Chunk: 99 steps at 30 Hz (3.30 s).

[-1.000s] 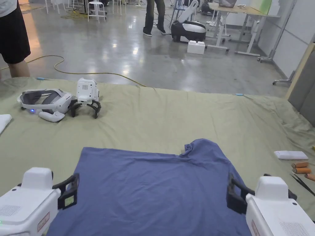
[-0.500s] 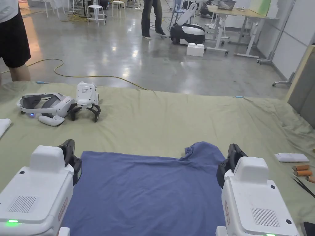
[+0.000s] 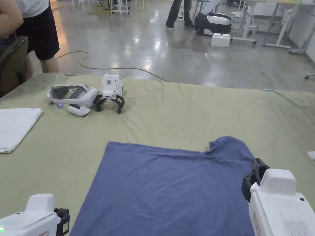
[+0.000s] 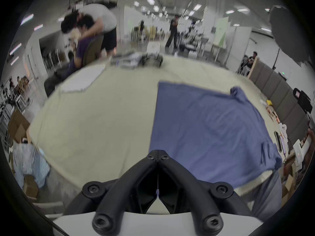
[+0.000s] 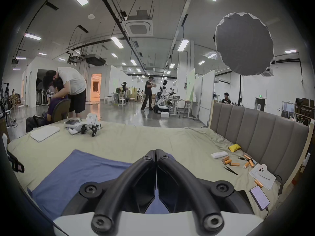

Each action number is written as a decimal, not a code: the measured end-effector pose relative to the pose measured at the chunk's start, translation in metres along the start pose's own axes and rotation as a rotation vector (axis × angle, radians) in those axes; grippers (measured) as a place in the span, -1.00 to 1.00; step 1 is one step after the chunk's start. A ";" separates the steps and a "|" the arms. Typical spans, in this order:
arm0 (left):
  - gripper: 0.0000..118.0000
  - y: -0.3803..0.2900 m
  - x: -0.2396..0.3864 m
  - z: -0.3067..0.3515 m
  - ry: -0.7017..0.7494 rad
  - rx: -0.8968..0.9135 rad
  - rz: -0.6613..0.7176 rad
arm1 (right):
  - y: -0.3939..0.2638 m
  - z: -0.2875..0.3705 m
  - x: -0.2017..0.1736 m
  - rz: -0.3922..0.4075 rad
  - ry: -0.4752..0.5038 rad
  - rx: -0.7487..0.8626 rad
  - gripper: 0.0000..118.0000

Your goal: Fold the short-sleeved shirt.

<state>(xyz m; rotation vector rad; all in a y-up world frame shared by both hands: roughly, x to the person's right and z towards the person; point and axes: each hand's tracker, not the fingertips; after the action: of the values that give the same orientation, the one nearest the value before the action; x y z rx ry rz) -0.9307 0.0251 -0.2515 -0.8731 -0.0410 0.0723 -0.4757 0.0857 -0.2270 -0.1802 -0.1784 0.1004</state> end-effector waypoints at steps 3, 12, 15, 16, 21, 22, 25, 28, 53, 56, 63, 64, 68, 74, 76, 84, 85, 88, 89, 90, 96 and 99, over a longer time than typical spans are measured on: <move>-0.61 -0.015 -0.003 -0.007 -0.035 -0.126 0.017 | -0.008 -0.002 0.001 0.005 0.010 -0.028 -1.00; 0.36 -0.033 -0.002 -0.046 0.086 -0.268 0.084 | -0.020 -0.004 0.003 0.014 0.021 -0.092 -1.00; 0.16 -0.040 0.002 -0.056 0.096 -0.290 0.063 | -0.025 -0.004 0.005 0.022 0.009 -0.109 -1.00; 0.15 -0.042 0.006 -0.057 0.099 -0.291 0.051 | -0.026 -0.004 0.006 0.020 0.003 -0.113 -1.00; -0.43 -0.040 0.026 -0.039 0.083 -0.263 -0.037 | -0.032 0.001 0.016 0.002 -0.010 -0.135 -1.00; -0.74 -0.039 0.027 -0.036 0.057 -0.264 -0.066 | -0.033 0.003 0.019 0.007 -0.013 -0.142 -1.00; -0.96 -0.038 0.036 -0.036 0.010 -0.284 -0.095 | -0.037 0.007 0.029 0.016 -0.012 -0.166 -1.00; -0.97 -0.038 0.035 -0.031 0.022 -0.280 -0.107 | -0.037 0.015 0.048 0.011 -0.026 -0.208 -1.00; -0.97 -0.042 0.018 -0.031 0.006 -0.228 -0.065 | -0.177 0.037 0.117 -0.059 0.044 -0.988 -0.64; -0.97 -0.043 0.015 -0.033 0.003 -0.223 -0.049 | -0.175 0.037 0.111 -0.013 0.067 -0.976 -0.87; -0.97 -0.039 0.015 -0.025 0.004 -0.176 -0.050 | -0.140 0.034 0.115 0.047 0.080 -0.956 -0.88; -0.97 -0.037 0.016 -0.023 0.006 -0.162 -0.050 | -0.132 0.034 0.117 0.038 0.080 -0.937 -0.88; -0.97 -0.012 0.020 -0.015 -0.002 -0.089 -0.052 | -0.091 0.021 0.122 -0.004 0.088 -0.839 -0.88; -0.97 0.047 0.027 -0.039 -0.010 -0.025 -0.069 | -0.054 -0.034 0.121 0.014 0.074 -0.746 -0.88; -0.97 0.065 0.027 -0.060 -0.006 -0.032 -0.066 | -0.049 -0.058 0.120 0.010 0.070 -0.742 -0.88; -0.97 0.111 0.036 -0.128 -0.001 -0.078 -0.084 | -0.065 -0.153 0.112 0.006 0.073 -0.805 -0.88; -0.97 0.114 0.036 -0.135 0.004 -0.082 -0.085 | -0.071 -0.163 0.113 0.004 0.069 -0.812 -0.88; -0.97 0.116 0.040 -0.147 -0.001 -0.103 -0.078 | -0.082 -0.181 0.114 -0.003 0.058 -0.832 -0.87; -0.97 0.116 0.040 -0.152 -0.006 -0.113 -0.081 | -0.084 -0.183 0.112 -0.008 0.058 -0.836 -0.85; -0.96 0.115 0.042 -0.153 -0.003 -0.117 -0.083 | -0.087 -0.186 0.112 -0.011 0.059 -0.842 -0.84; -0.56 0.109 0.042 -0.144 0.018 -0.108 -0.050 | -0.093 -0.172 0.103 0.013 0.016 -0.770 -0.18; 0.18 0.108 0.047 -0.117 -0.017 -0.017 -0.068 | -0.085 -0.148 0.090 0.069 -0.029 -0.647 0.24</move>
<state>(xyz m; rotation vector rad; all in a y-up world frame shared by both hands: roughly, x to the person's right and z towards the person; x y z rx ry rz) -0.8813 0.0088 -0.4092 -0.8873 -0.0870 0.0153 -0.3527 -0.0119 -0.3392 -0.8302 -0.2300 0.1120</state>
